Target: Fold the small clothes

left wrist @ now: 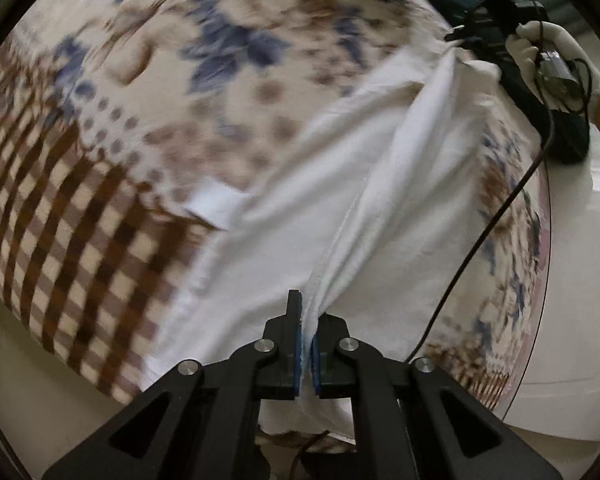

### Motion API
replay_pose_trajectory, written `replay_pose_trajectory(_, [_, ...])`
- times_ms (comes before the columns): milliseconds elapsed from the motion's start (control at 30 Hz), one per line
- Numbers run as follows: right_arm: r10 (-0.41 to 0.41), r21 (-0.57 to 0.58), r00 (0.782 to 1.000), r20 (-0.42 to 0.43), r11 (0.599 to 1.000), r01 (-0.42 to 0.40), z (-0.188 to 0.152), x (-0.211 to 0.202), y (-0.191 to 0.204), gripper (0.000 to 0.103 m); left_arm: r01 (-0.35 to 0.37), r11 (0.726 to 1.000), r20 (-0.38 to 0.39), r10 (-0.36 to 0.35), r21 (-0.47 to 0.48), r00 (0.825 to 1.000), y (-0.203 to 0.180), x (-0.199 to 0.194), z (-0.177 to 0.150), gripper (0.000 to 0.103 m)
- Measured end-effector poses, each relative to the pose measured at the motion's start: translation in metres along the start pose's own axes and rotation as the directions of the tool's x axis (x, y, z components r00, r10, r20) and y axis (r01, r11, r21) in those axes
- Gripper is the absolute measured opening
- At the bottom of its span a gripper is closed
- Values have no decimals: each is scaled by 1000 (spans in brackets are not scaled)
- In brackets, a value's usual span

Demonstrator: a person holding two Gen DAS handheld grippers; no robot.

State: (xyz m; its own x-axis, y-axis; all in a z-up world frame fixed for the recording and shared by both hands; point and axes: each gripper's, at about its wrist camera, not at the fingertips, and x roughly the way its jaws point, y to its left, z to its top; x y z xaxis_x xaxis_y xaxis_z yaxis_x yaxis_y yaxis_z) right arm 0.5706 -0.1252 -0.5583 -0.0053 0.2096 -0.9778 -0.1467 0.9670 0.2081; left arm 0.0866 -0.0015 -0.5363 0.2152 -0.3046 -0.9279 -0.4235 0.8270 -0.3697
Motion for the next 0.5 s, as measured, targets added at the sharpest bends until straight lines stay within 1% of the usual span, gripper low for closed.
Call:
replay_pose_trajectory(67, [-42,-4,999,-10,999,42,-1,15,16,6,22,999,-26,-23,-32,999,20,9,4,3])
replay_pose_trajectory(133, [-88,-21,996,-17,996,88,-3,26,29,7,67,995,-85,-72,-69,994,42,19,5,7])
replay_pose_trajectory(167, [-118,-28,993,-24,993,117,-3,29,34,7,96,990,-102,-106,-103,989,54,19,4,13])
replay_pose_trajectory(200, [-141,-41,989,-40,989,139,-4,33,39,12,108,985,-112,-123,-131,986,64,17,2,19])
replay_pose_trajectory(233, [-129,-44,990,-59,991,127,-6,33,41,15,109,983,-113,-126,-145,986,71,11,1,25])
replay_pose_trajectory(267, [-95,-40,993,-73,995,92,-11,29,42,28,116,980,-106,-134,-159,985,80,6,0,28])
replay_pose_trajectory(300, [-68,-37,995,-80,997,65,-17,24,41,38,95,980,-101,-113,-173,988,92,-2,-2,30])
replay_pose_trajectory(333, [-39,-35,996,-74,999,37,-27,16,40,50,86,979,-101,-106,-184,989,97,-6,-2,33])
replay_pose_trajectory(367, [-17,-35,998,-62,999,14,-40,6,38,52,103,974,-93,-123,-202,988,106,-14,-2,33])
replay_pose_trajectory(400, [-1,-39,999,-53,999,-1,-61,-7,34,54,110,972,-90,-131,-205,987,109,-18,-1,33])
replay_pose_trajectory(433, [10,-42,999,-49,999,-12,-78,-15,30,56,105,974,-88,-125,-200,988,110,-22,1,34])
replay_pose_trajectory(467, [20,-44,999,-48,999,-22,-99,-23,25,59,105,978,-84,-122,-182,989,109,-26,3,35])
replay_pose_trajectory(500, [25,-43,998,-51,999,-28,-116,-28,20,59,106,984,-85,-119,-145,989,102,-28,7,36])
